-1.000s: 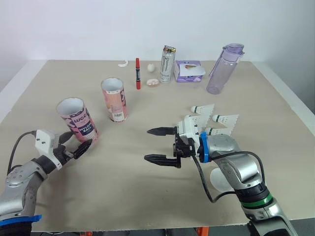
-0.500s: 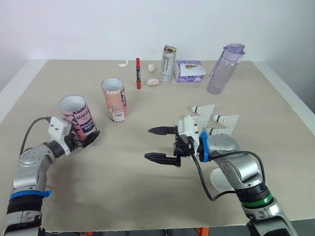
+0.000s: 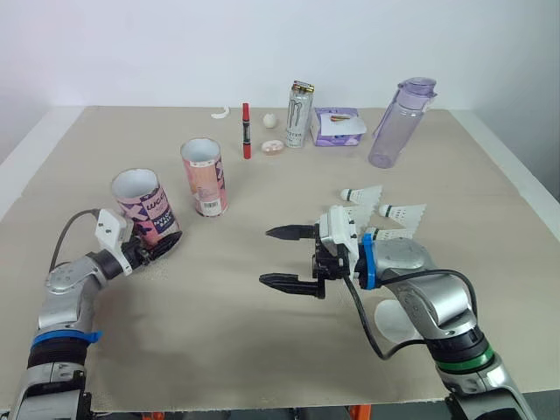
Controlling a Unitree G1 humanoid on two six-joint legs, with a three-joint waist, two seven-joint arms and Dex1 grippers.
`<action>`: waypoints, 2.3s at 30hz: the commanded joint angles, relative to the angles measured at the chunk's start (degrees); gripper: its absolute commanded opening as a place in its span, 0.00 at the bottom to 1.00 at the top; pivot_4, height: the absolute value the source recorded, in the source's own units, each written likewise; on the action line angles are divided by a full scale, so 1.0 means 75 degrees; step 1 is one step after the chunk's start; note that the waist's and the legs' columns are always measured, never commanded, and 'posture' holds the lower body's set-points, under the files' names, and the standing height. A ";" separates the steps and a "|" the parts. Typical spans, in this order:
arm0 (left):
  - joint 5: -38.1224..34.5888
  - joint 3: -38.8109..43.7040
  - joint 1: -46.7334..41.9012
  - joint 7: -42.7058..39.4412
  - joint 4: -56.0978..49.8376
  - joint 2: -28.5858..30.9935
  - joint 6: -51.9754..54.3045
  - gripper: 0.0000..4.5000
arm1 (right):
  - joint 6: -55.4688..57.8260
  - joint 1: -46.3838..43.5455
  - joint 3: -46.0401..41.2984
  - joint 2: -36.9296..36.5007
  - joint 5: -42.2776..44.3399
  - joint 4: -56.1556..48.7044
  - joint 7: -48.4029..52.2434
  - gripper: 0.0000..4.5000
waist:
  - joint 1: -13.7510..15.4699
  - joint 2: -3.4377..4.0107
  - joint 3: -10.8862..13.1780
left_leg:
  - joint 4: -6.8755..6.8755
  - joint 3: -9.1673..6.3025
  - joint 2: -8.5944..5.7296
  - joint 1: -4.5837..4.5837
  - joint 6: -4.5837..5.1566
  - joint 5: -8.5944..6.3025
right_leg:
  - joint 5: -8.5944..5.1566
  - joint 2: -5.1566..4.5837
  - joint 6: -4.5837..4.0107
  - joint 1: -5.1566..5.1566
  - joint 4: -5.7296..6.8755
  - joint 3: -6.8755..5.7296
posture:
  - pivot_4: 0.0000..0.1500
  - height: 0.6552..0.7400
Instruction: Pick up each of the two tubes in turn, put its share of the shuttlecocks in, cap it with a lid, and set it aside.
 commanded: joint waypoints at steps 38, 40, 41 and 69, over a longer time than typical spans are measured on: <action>0.1872 -0.4234 -0.0694 -0.2577 -0.6139 0.2498 0.3056 0.63 | -0.0161 0.2036 -0.1074 -0.0775 0.0816 -0.2083 -0.0539 1.00 | 0.0009 0.0004 0.0005 | -0.0001 -0.0003 -0.0001 -0.0004 -0.0002 -0.0021 | -0.0035 0.0005 -0.0001 -0.0002 0.0001 0.0006 | 1.00 1.00; 0.2020 -0.4390 -0.0843 -0.2592 -0.6172 0.2482 0.3165 0.63 | -0.0121 0.2241 -0.1170 -0.0775 0.0832 -0.2269 -0.0767 1.00 | 0.0013 0.0004 0.0005 | 0.0000 -0.0004 -0.0002 -0.0005 -0.0002 -0.0021 | -0.0036 0.0005 0.0000 0.0000 0.0001 0.0007 | 1.00 1.00; 0.2095 -0.4457 -0.0926 -0.2569 -0.6163 0.2452 0.3241 0.63 | -0.0084 0.2373 -0.1294 -0.0795 0.0875 -0.2370 -0.0885 1.00 | 0.0011 0.0004 0.0005 | 0.0000 -0.0006 -0.0004 -0.0004 -0.0002 -0.0021 | -0.0037 0.0005 0.0001 0.0001 0.0001 0.0007 | 1.00 1.00; 0.2849 -0.5324 -0.1610 -0.2221 -0.6306 0.1910 0.4837 0.63 | 0.1720 0.5947 -0.4726 -0.0849 0.1647 -0.3009 -0.3858 1.00 | 0.0029 0.0064 -0.0050 | 0.0029 0.0002 -0.0048 0.0013 0.0043 0.0024 | -0.0032 -0.0025 -0.0011 0.0052 0.0000 0.0048 | 1.00 1.00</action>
